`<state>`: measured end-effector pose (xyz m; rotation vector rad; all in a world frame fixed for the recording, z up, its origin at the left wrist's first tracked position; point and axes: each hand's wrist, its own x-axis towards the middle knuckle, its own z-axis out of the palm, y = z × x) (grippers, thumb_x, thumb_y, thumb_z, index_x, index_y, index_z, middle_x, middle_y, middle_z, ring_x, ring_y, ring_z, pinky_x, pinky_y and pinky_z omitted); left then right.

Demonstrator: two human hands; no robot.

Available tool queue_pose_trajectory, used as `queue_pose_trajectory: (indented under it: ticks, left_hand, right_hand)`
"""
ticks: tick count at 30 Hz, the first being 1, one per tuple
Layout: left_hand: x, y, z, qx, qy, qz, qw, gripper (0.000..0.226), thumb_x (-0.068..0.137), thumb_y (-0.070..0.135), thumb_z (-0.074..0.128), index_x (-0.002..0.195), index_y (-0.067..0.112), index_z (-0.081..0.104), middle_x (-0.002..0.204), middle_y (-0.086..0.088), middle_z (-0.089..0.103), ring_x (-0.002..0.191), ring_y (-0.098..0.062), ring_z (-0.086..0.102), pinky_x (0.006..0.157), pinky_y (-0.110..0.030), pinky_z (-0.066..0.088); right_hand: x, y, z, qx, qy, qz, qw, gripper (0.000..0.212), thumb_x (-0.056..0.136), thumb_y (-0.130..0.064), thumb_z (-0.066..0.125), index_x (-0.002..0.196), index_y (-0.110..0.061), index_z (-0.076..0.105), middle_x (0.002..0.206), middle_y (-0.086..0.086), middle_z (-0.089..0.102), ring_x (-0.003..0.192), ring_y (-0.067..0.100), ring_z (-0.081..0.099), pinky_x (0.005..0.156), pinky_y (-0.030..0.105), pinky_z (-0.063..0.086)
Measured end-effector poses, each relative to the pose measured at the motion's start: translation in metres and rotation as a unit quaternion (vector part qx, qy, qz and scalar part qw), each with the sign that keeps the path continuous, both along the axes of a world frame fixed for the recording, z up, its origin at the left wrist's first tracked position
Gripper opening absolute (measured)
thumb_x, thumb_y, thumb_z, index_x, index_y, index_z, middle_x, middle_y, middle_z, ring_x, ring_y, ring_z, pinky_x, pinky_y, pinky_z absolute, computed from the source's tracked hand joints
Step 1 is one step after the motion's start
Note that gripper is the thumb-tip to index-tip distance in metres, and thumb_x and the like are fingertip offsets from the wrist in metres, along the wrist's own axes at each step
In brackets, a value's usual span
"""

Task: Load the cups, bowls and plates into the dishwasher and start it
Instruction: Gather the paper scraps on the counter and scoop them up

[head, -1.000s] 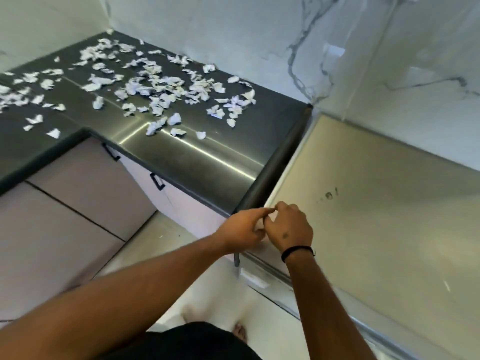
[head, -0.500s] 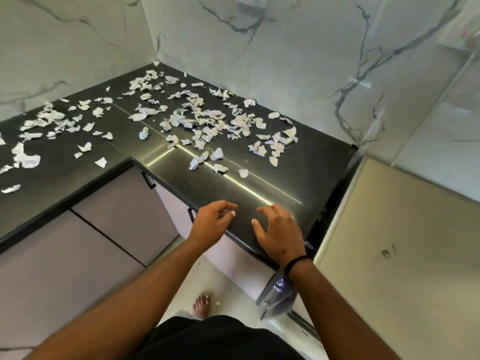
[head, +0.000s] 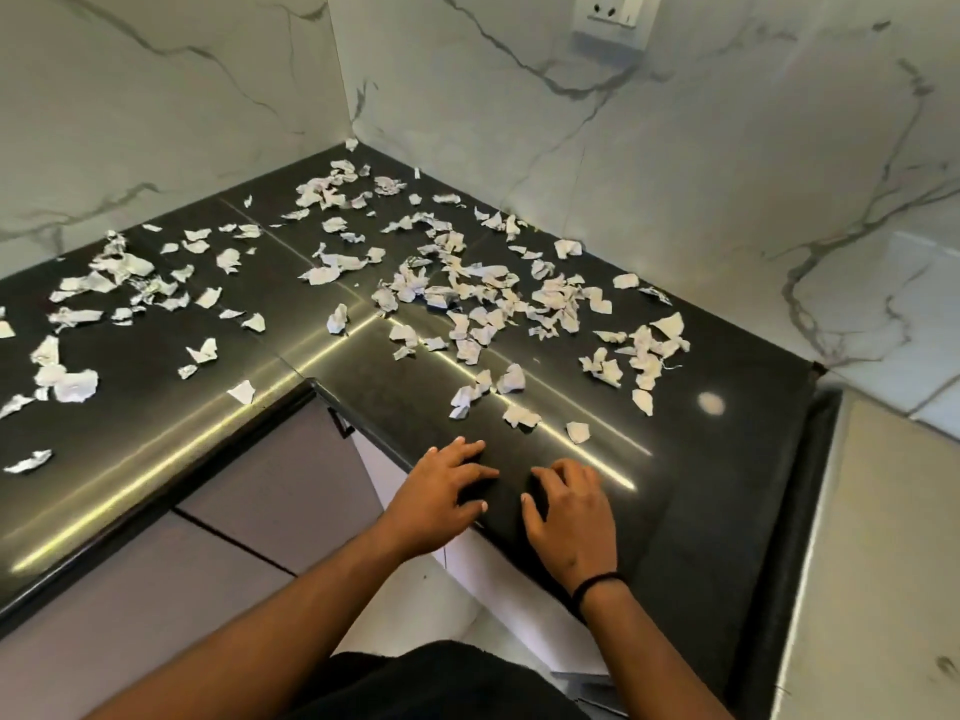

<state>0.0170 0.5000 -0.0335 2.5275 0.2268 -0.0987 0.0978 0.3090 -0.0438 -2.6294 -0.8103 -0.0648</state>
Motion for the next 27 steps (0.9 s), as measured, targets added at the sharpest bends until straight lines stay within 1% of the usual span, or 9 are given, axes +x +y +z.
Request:
queue_pose_trajectory:
  ticks: [5,9,12,14,17,20,22,24,27]
  left_hand:
    - [0.008,0.010,-0.013,0.015,-0.002,-0.029,0.999,0.052,0.096,0.043,0.060,0.145,0.048,0.044,0.166,0.018,0.009,0.153,-0.006,-0.008,0.120,-0.031,-0.013]
    - [0.025,0.015,-0.014,0.053,0.011,-0.050,0.997,0.058,0.094,0.060,0.051,0.149,0.054,0.032,0.166,0.021,-0.002,0.152,-0.006,-0.018,0.120,-0.034,-0.017]
    - [0.040,0.024,-0.011,0.081,0.031,-0.080,0.993,0.070,0.089,0.071,0.050,0.152,0.055,0.024,0.166,0.022,-0.008,0.151,-0.007,-0.023,0.119,-0.036,-0.019]
    - [0.048,0.031,-0.010,0.079,0.043,-0.095,0.991,0.077,0.084,0.076,0.052,0.152,0.056,0.022,0.165,0.023,-0.010,0.150,-0.007,-0.026,0.118,-0.036,-0.020]
    - [0.056,0.036,-0.009,0.084,0.050,-0.111,0.989,0.082,0.080,0.081,0.051,0.152,0.058,0.018,0.165,0.023,-0.013,0.149,-0.008,-0.028,0.118,-0.038,-0.021]
    - [0.058,0.035,-0.008,0.087,0.061,-0.115,0.988,0.084,0.080,0.082,0.050,0.152,0.059,0.015,0.165,0.023,-0.016,0.148,-0.008,-0.031,0.118,-0.040,-0.022]
    - [0.059,0.034,-0.007,0.093,0.069,-0.115,0.987,0.084,0.080,0.082,0.049,0.152,0.060,0.011,0.164,0.022,-0.018,0.148,-0.009,-0.032,0.118,-0.041,-0.023]
    - [0.060,0.032,-0.007,0.102,0.072,-0.111,0.986,0.084,0.081,0.083,0.047,0.152,0.061,0.007,0.164,0.021,-0.020,0.147,-0.010,-0.033,0.118,-0.042,-0.022]
    - [0.060,0.028,-0.008,0.115,0.080,-0.107,0.984,0.086,0.081,0.085,0.044,0.152,0.061,0.000,0.164,0.020,-0.022,0.147,-0.012,-0.034,0.118,-0.044,-0.022]
  right_hand:
    - [-0.006,0.005,-0.009,0.022,-0.039,-0.023,0.999,0.032,0.081,-0.028,0.077,0.111,-0.018,0.074,0.103,0.001,0.057,0.098,0.020,0.053,0.084,0.032,0.052]
    - [0.017,0.016,-0.006,0.015,-0.045,-0.018,0.999,0.020,0.078,-0.024,0.080,0.097,-0.018,0.076,0.103,0.001,0.063,0.093,0.021,0.058,0.082,0.029,0.053]
    - [0.039,0.027,-0.001,0.006,-0.040,0.000,0.999,0.005,0.082,-0.021,0.075,0.086,-0.017,0.073,0.099,-0.001,0.063,0.091,0.020,0.058,0.083,0.030,0.053]
    - [0.051,0.033,0.003,0.013,-0.012,0.019,1.000,0.005,0.086,-0.022,0.071,0.086,-0.017,0.073,0.095,-0.002,0.063,0.089,0.019,0.058,0.082,0.030,0.052]
    - [0.065,0.036,0.009,0.079,0.039,0.025,0.996,0.010,0.090,-0.021,0.068,0.096,-0.017,0.073,0.096,-0.003,0.066,0.091,0.015,0.060,0.083,0.029,0.052]
    - [0.068,0.026,0.005,0.132,-0.001,-0.008,0.991,0.020,0.089,-0.015,0.069,0.108,-0.012,0.072,0.108,0.001,0.065,0.103,0.016,0.058,0.092,0.026,0.049]
    - [0.065,0.021,-0.006,0.113,0.005,-0.033,0.993,0.035,0.091,-0.019,0.067,0.124,-0.009,0.067,0.128,0.008,0.060,0.122,0.023,0.054,0.106,0.035,0.046]
    - [0.060,0.019,-0.018,0.052,0.003,-0.028,0.998,0.045,0.097,-0.027,0.057,0.137,-0.008,0.058,0.146,0.014,0.049,0.140,0.029,0.042,0.117,0.042,0.036]
    - [0.058,0.023,-0.028,-0.019,-0.031,0.012,0.999,0.053,0.099,-0.034,0.035,0.144,-0.010,0.051,0.155,0.015,0.041,0.148,0.030,0.032,0.121,0.044,0.027]
